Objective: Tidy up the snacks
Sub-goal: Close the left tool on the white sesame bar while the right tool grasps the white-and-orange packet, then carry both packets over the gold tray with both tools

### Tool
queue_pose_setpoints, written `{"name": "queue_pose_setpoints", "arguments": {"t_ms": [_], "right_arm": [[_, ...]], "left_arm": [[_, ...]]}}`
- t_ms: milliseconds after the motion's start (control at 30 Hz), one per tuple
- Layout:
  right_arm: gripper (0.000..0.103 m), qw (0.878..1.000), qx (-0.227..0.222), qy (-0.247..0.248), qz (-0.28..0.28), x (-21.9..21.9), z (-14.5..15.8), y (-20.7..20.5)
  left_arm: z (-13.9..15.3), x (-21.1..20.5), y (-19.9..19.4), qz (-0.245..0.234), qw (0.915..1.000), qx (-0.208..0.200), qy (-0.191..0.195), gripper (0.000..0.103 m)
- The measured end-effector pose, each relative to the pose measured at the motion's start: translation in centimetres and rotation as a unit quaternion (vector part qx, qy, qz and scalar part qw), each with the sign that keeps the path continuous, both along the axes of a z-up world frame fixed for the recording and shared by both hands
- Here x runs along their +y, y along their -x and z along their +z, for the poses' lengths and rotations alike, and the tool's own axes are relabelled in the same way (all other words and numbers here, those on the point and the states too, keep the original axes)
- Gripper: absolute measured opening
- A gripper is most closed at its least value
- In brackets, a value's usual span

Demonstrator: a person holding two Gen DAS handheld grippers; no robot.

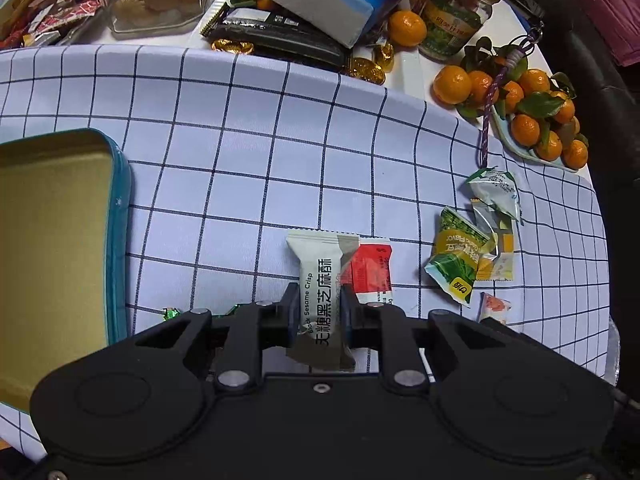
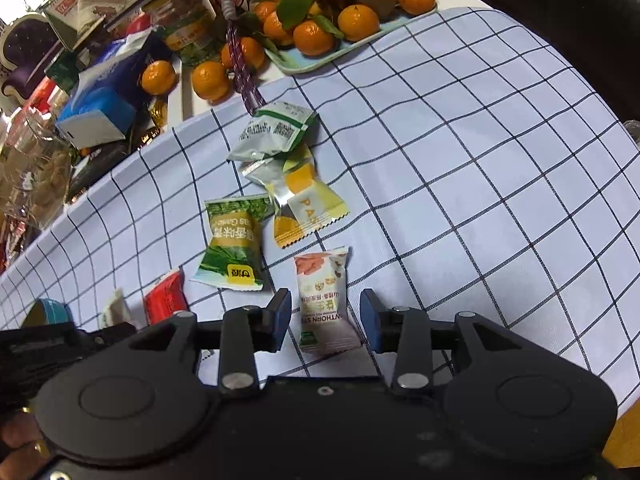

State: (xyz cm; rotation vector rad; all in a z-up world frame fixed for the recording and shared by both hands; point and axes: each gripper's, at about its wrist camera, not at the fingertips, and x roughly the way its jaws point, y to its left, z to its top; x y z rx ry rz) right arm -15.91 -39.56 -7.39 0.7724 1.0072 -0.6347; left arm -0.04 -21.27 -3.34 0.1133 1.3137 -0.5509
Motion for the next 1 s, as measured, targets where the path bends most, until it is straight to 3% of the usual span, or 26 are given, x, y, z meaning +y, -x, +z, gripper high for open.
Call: {"name": "queue_pose_setpoints", "arguments": {"t_ms": [167,267,300,500,533,667,800,1000], "right_arm": [[0.042,0.999,0.014,0.049,0.015,1.3,0.1,-0.8],[0.048,0.997,0.019,0.072,0.025,2.0,0.0,-1.3],[0.057,0.997,0.018,0.071,0.032,2.2,-0.1,-1.4],[0.061,0.994,0.031,0.092,0.048,3.0,-0.4,-2.3],[0.06,0.994,0.034,0.094,0.048,3.1,-0.4,-2.4],[0.026,0.993,0.049,0.109,0.014,2.9,-0.3,-2.1],[0.022,0.989,0.058,0.127,0.039,3.3,-0.2,-2.4],[0.021,0.997,0.025,0.078,0.004,2.7,1.7,-1.8]], "left_arm": [[0.3,0.6,0.0,0.001,1.0,-0.001,0.0,0.027],[0.4,0.9,0.0,0.002,1.0,-0.003,0.0,0.027],[0.5,0.9,0.0,0.002,1.0,-0.004,-0.001,0.026],[0.9,1.4,0.1,0.001,0.9999,-0.013,-0.001,0.027],[0.9,1.4,0.1,0.0,0.9999,-0.014,-0.002,0.027],[1.1,1.8,0.3,-0.004,0.9997,-0.024,-0.007,0.027],[1.6,2.3,0.5,-0.008,0.9992,-0.038,-0.011,0.027],[2.9,4.3,0.4,-0.004,0.9986,-0.052,-0.006,0.027]]}}
